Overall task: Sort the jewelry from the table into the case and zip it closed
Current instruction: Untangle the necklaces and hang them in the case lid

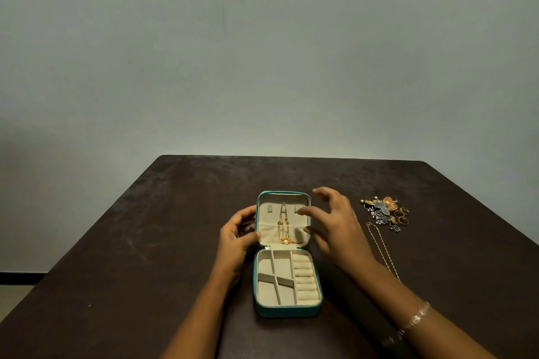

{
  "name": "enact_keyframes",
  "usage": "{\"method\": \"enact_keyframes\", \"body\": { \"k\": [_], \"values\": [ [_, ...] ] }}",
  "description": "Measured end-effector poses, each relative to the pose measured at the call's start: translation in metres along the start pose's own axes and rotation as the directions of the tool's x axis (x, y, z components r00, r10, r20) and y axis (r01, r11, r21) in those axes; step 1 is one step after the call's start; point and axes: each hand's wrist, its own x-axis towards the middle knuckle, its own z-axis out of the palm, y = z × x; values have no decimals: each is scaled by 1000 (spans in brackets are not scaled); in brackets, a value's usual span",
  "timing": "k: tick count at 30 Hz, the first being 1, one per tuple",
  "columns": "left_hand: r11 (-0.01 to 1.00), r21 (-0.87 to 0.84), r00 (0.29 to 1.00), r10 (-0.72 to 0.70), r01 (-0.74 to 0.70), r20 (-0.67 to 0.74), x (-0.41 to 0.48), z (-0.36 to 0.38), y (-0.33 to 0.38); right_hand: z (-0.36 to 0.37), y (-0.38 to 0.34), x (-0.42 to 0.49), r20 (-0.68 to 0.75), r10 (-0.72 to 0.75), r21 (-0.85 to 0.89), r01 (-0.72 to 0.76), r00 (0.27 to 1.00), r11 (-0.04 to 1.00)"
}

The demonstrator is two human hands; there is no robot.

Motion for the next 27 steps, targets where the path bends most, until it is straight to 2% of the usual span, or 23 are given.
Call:
{"method": "enact_keyframes", "body": {
  "k": [3, 12, 17, 23, 27],
  "values": [
    [1000, -26, 1000, 5, -5, 0, -1, 0, -1, 14, -9, 19, 28, 28, 16, -28, 999, 999],
    [999, -43, 999, 28, -27, 20, 0, 1, -1, 22, -10, 30, -5, 68, 37, -68, 998, 997],
    [999, -22, 999, 38, -38, 2, 0, 1, -2, 22, -8, 31, 35, 100, 94, -103, 994, 990],
    [1000, 5, 1000, -7, 7, -24, 2, 1, -1, 8, -1, 29, 185, 80, 146, -108, 979, 983],
    [998, 42, 999, -36, 38, -30, 4, 0, -3, -20, 13, 7, 178, 46, 142, -72, 983, 987]
  ]
}}
